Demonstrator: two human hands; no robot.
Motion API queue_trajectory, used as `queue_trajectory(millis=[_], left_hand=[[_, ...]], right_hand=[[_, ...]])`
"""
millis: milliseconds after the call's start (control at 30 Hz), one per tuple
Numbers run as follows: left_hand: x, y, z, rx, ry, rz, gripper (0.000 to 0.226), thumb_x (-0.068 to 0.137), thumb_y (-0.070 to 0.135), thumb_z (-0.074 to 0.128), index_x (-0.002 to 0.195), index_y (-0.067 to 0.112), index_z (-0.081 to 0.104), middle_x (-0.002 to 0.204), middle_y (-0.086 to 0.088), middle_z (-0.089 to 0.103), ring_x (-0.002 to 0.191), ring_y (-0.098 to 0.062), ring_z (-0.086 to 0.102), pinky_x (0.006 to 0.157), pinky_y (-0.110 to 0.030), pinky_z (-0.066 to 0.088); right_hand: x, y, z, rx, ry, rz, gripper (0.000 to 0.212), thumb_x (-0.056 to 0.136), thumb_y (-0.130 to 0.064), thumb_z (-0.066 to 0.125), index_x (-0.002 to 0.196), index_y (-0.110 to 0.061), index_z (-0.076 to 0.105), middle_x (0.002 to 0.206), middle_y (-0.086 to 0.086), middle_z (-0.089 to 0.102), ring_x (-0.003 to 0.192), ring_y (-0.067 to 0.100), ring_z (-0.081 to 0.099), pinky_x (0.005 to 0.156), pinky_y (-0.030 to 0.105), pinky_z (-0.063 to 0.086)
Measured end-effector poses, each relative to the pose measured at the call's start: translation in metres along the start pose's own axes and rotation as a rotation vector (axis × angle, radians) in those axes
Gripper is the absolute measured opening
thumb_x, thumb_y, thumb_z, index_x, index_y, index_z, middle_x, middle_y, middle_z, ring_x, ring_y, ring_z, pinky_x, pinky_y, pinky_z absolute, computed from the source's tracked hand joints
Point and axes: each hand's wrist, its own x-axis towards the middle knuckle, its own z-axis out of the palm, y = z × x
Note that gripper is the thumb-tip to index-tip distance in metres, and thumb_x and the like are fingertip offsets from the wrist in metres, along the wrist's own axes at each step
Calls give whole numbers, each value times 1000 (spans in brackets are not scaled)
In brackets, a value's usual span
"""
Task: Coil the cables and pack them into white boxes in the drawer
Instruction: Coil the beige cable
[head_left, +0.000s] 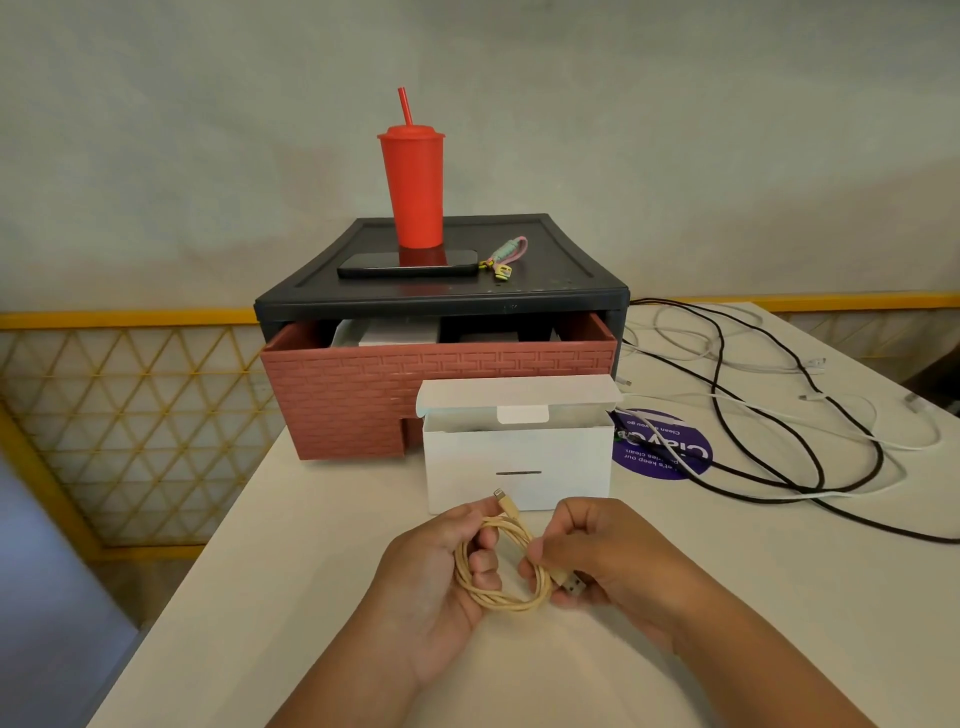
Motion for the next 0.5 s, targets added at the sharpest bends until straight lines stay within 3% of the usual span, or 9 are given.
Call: queue_trajectory(millis=[133, 233, 367, 500], left_hand=[[2, -2, -1, 28, 21, 56, 27, 94, 0, 38, 99, -4, 65, 55, -3, 45, 37, -5, 31, 32, -14, 23], [2, -4, 1, 86, 36, 116, 29, 95, 0, 38, 97, -1, 67, 56, -2, 45, 39, -5, 31, 34, -15, 24], [2, -9, 5, 215, 48, 175, 30, 96, 0, 39, 97, 4, 68, 56, -1, 48, 44, -7, 35, 39, -18, 32], [2, -9, 5, 259, 30, 186, 30, 96, 1, 39, 97, 4, 69, 55, -1, 51, 46, -9, 39, 42, -19, 36]], right_hand=[[0, 2, 4, 28, -38, -25, 21, 80, 3, 63, 69, -8, 51, 71, 16, 69, 59, 21, 62, 54, 26, 49], [1, 3, 6, -55, 27, -69, 16, 81, 2, 62, 75, -9, 52, 72, 13, 70, 63, 25, 58, 56, 27, 46], [4, 5, 5, -294, 69, -122, 15, 83, -2, 58, 91, -13, 64, 71, 4, 72, 60, 13, 56, 62, 25, 46], [4, 6, 1, -367, 79, -143, 16, 82, -4, 60, 78, -12, 73, 69, 7, 69, 56, 9, 51, 61, 21, 42]])
